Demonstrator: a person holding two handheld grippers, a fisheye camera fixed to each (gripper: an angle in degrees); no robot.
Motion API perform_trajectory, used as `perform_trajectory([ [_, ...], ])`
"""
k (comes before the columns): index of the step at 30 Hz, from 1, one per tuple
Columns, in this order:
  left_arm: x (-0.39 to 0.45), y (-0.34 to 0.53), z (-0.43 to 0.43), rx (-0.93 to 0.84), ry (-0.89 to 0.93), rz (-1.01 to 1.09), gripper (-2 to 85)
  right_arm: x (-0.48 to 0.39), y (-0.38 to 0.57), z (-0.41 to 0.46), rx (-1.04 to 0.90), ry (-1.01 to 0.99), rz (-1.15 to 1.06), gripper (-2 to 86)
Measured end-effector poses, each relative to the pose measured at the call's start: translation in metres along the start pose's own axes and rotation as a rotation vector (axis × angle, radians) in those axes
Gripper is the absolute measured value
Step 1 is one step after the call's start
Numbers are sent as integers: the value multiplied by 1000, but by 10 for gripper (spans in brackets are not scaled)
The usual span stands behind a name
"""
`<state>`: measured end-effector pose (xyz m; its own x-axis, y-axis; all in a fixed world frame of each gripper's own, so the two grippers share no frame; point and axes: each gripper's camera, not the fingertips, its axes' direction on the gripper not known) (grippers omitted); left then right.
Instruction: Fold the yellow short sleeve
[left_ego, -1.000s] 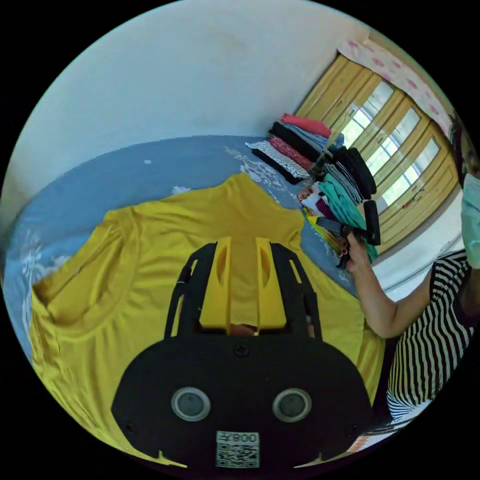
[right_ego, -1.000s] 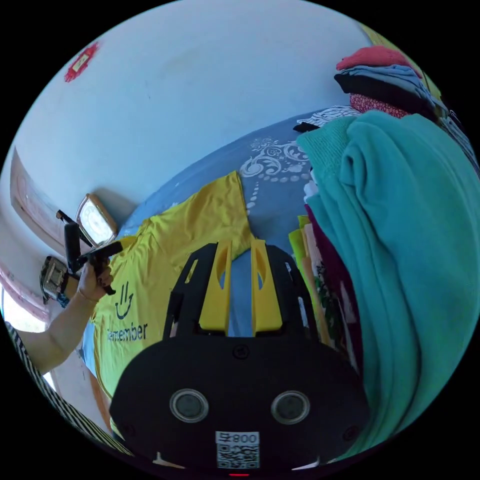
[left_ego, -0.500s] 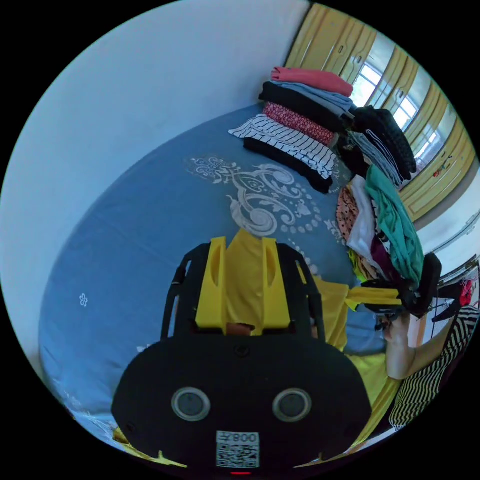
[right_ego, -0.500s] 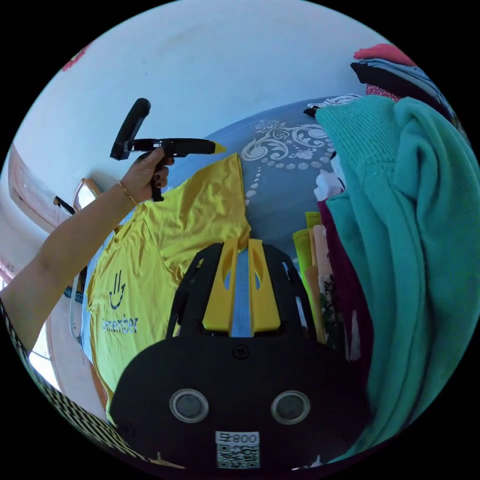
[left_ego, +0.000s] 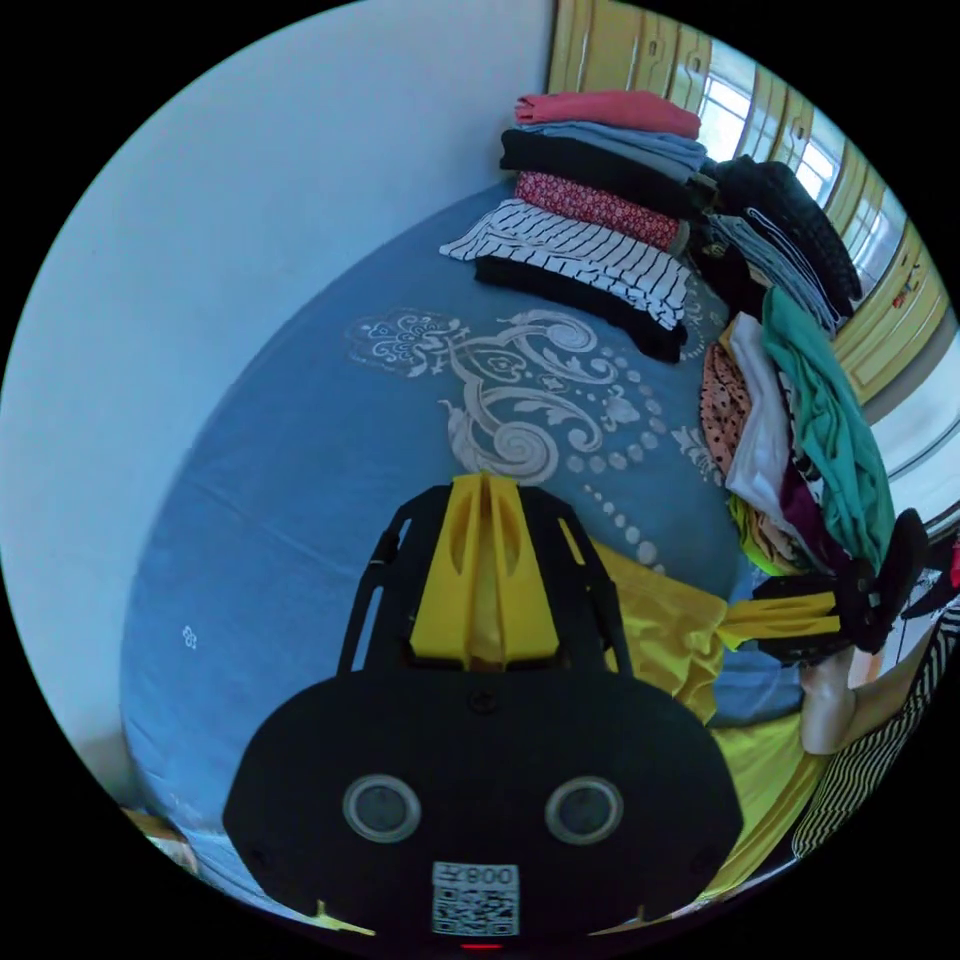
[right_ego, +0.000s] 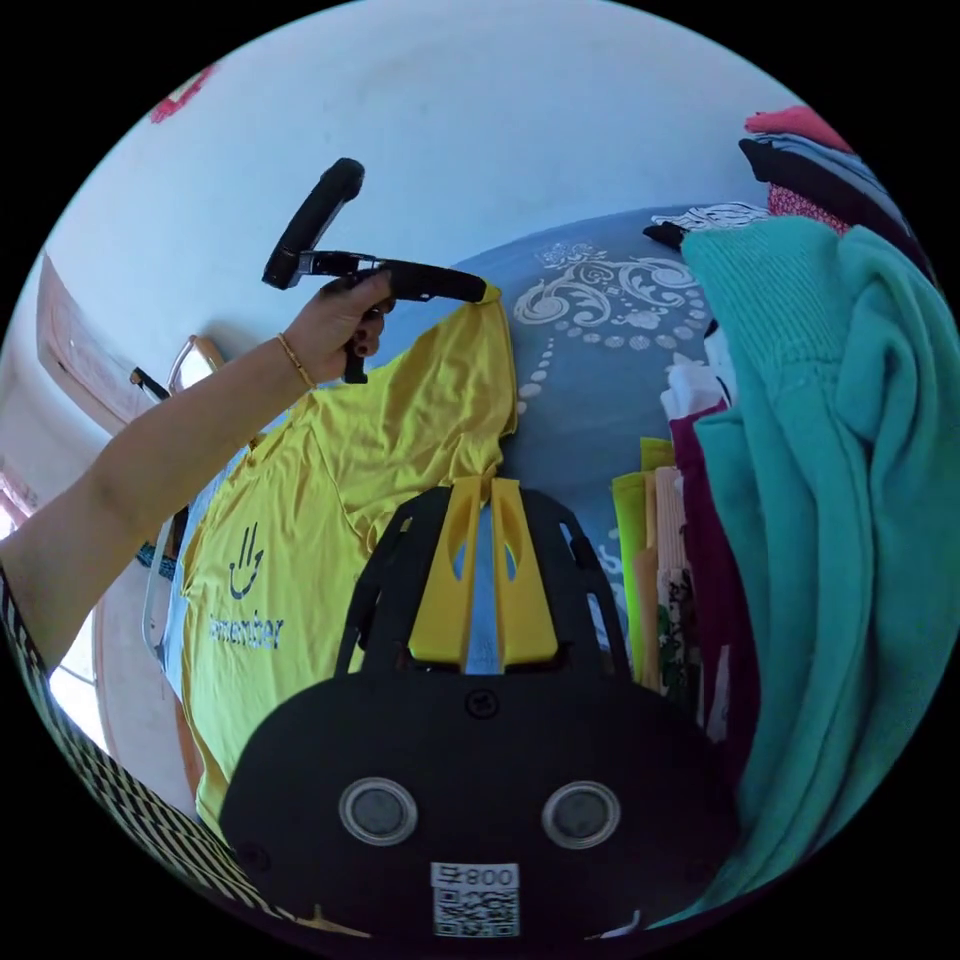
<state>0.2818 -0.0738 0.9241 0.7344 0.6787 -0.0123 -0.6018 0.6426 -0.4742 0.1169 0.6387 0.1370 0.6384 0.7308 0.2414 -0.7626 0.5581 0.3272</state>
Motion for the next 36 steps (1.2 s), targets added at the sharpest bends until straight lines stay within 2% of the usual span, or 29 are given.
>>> perform_trajectory([
  [6,-25,4,-23,140,74,-56,13,-18,9,-8,115,-52,-130,13],
  [9,-44,23,-34,180,104,-102,14,-26,12,-10,162,-178,-221,12],
  [11,-58,39,-39,193,111,-143,14,-31,14,-10,187,-331,-305,12],
  [15,-95,79,-43,189,120,-257,15,-47,12,1,146,-443,-417,19],
  [17,-109,94,-41,189,126,-309,15,-64,9,16,65,-496,-493,24],
  [22,-136,116,-29,159,123,-382,14,-100,7,48,-70,-459,-601,27],
  [32,-151,130,0,48,41,-375,24,-136,1,93,-193,-461,-665,29],
  [36,-160,136,-3,104,42,-422,41,-148,-2,111,-256,-432,-687,19],
])
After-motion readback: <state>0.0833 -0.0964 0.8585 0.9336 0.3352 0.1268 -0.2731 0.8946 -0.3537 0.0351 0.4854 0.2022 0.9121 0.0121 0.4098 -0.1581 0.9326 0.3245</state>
